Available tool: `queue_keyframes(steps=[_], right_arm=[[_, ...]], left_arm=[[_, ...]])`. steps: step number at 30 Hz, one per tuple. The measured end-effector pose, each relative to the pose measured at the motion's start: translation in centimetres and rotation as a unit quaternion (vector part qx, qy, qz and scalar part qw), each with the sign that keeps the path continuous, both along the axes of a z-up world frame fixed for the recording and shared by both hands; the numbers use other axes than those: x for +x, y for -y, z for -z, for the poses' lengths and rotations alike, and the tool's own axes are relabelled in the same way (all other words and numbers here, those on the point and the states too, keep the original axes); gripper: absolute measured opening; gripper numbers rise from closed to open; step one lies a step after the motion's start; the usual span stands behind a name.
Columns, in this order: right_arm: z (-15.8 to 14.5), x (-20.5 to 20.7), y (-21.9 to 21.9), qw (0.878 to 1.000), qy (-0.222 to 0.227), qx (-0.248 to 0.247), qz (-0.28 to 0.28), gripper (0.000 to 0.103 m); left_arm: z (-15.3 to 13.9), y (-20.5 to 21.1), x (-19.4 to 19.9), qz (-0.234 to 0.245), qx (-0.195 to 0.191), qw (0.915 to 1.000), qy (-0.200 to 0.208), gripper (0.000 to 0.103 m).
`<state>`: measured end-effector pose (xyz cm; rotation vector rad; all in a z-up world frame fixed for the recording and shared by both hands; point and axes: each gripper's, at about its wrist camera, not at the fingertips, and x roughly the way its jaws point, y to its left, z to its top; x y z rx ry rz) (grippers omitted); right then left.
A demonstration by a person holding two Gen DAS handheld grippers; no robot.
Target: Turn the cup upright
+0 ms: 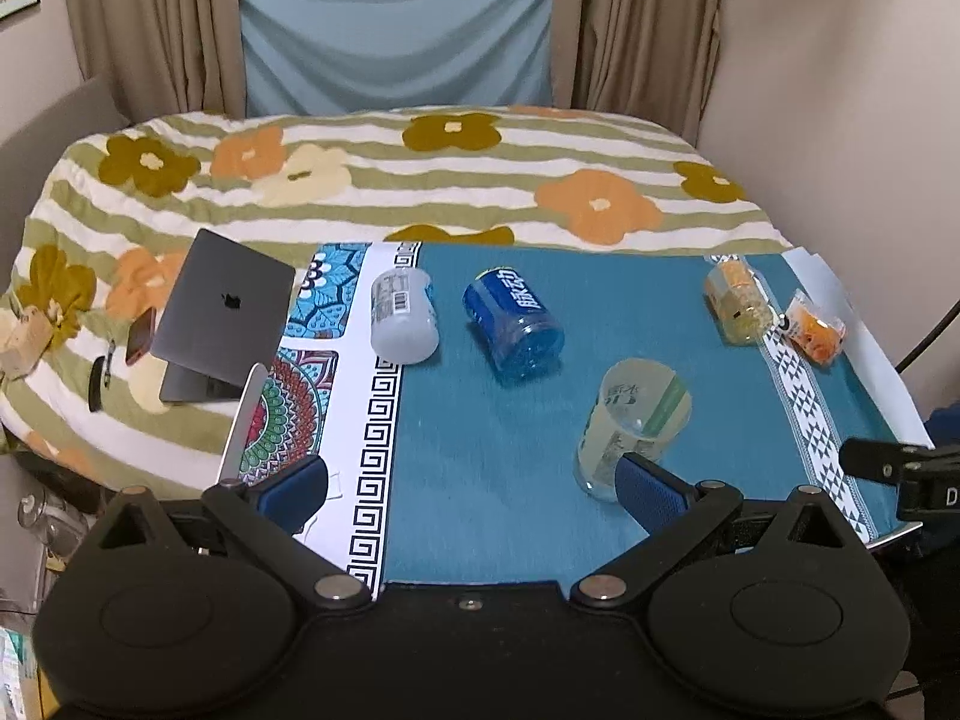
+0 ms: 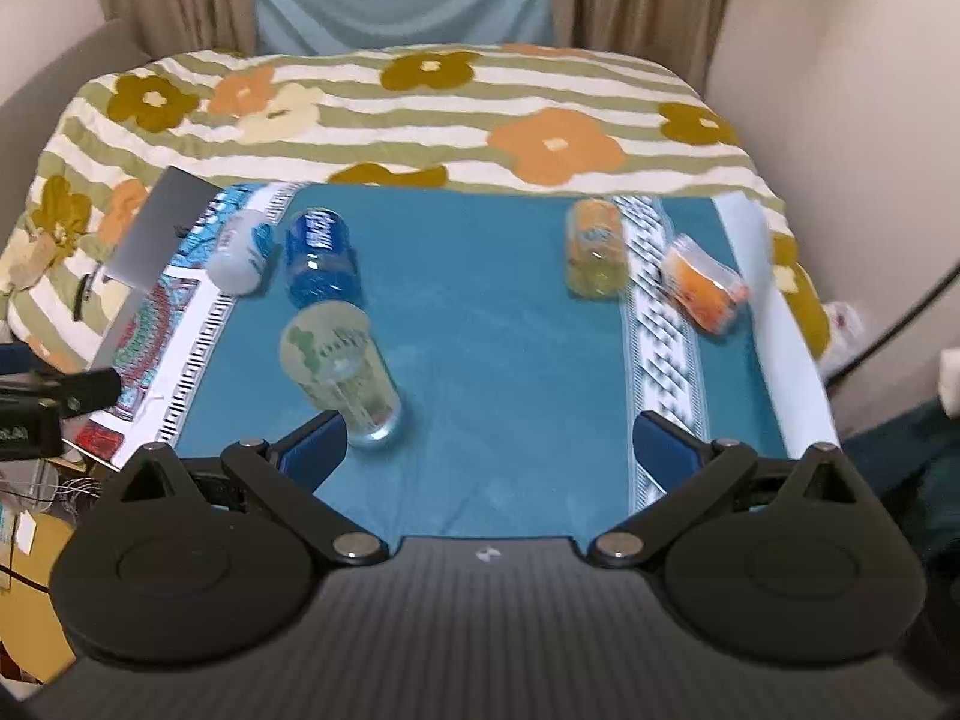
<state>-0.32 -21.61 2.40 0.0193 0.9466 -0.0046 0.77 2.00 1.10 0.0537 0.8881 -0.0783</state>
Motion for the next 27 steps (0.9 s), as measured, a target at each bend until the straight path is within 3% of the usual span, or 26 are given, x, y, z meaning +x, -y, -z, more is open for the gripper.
queue_keyframes(steps=[9,27], right_arm=[[1.7,-1.5,1.3,0.999,-0.032,0.005,0.021,0.103],[1.6,-1.8,1.7,0.999,-0.028,0.006,0.03,0.103]], left_arm=[[0.7,1.1,-0.7,0.006,0.012,0.9999,0.002,0.103],[0.7,2.0,-1.2,0.019,0.022,0.9995,0.008,0.103]])
